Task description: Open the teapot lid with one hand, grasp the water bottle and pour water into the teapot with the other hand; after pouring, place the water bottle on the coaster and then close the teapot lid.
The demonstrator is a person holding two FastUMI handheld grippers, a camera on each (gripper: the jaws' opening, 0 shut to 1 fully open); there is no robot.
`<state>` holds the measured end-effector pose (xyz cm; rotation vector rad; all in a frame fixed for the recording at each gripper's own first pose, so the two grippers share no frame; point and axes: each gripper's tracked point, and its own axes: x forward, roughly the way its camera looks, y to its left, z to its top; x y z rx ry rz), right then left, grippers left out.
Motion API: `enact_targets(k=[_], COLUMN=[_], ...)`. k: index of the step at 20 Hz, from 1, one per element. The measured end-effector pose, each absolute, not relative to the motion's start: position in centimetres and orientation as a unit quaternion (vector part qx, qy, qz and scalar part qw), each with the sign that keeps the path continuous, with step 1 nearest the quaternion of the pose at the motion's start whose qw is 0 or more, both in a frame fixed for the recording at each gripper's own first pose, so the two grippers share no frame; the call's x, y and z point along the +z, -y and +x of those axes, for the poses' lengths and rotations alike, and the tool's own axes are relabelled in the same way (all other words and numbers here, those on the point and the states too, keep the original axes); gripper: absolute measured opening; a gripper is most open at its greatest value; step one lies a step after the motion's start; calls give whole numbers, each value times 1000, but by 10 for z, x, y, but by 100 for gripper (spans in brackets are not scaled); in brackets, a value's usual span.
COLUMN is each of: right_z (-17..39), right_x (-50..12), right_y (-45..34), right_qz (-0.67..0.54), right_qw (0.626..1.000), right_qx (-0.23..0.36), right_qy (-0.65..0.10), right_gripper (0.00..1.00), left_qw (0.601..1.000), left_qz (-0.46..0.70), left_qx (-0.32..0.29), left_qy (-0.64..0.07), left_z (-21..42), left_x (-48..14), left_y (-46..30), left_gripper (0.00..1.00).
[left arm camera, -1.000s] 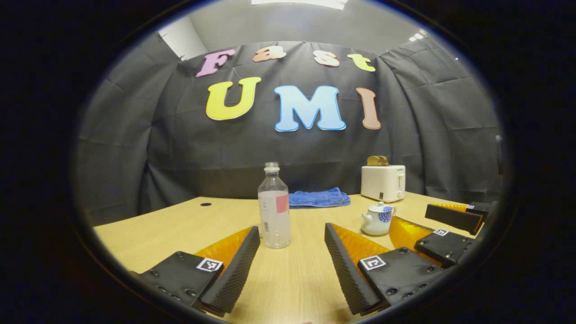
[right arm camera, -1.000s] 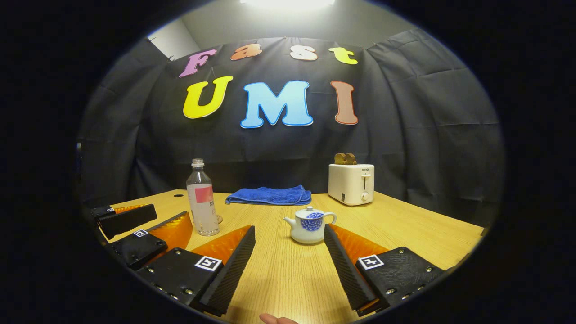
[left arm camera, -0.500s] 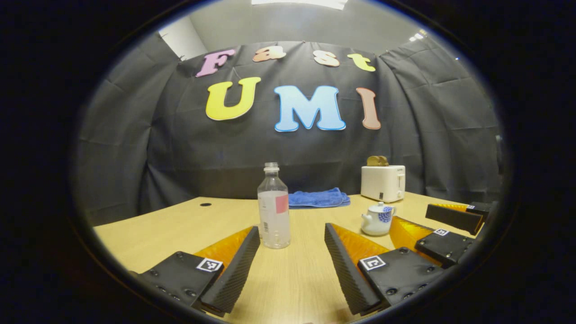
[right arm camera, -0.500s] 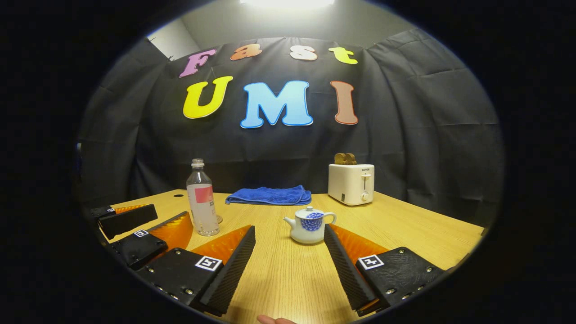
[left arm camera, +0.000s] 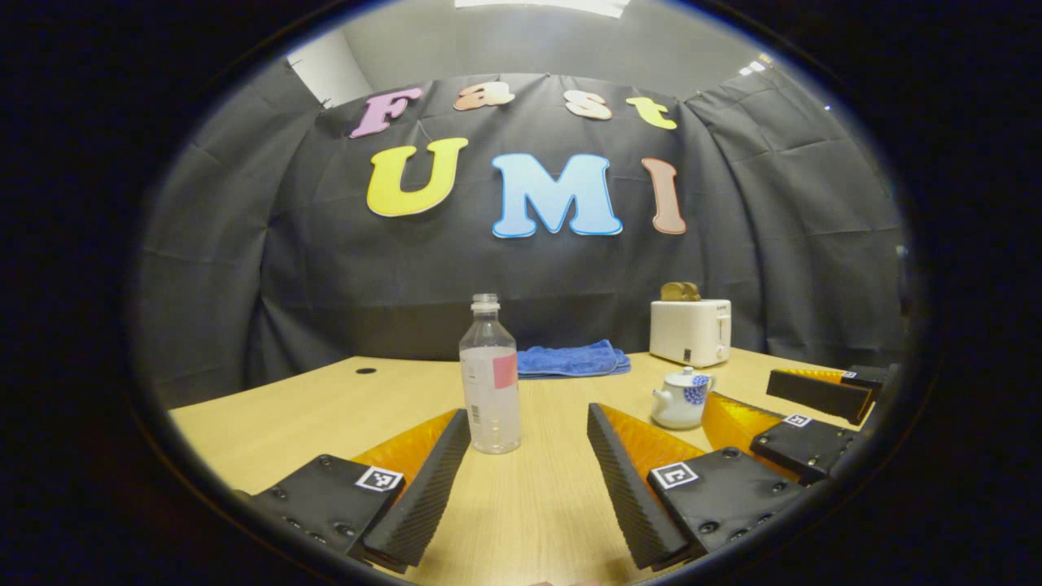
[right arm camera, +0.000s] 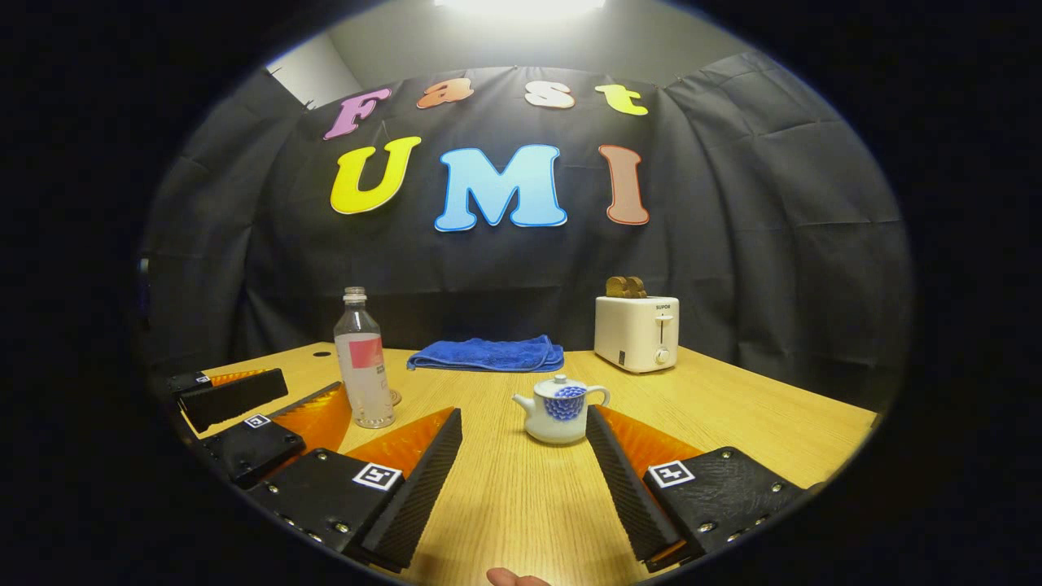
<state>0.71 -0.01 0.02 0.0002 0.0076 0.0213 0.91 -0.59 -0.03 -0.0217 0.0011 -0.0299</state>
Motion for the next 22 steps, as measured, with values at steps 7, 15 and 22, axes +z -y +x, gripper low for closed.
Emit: enact_targets(k=[7, 15, 22], right_z=[59, 127, 154], right_x=[14, 8, 0], right_y=[21, 44, 47], right_qz=[2, 8, -3], right_qw=[1000, 998, 998], right_qx=[-9, -38, -38], right_qy=[-7, -41, -55], right_gripper=[95, 94, 86], left_qw=[1000, 1000, 1000], left_qz=[3, 3, 14], left_qx=[-4, 5, -10], left_qy=[2, 13, 0], left_z=[46, 84, 104], left_x=[19, 38, 34], left_y=[-18, -39, -35], left_gripper=[99, 99, 100])
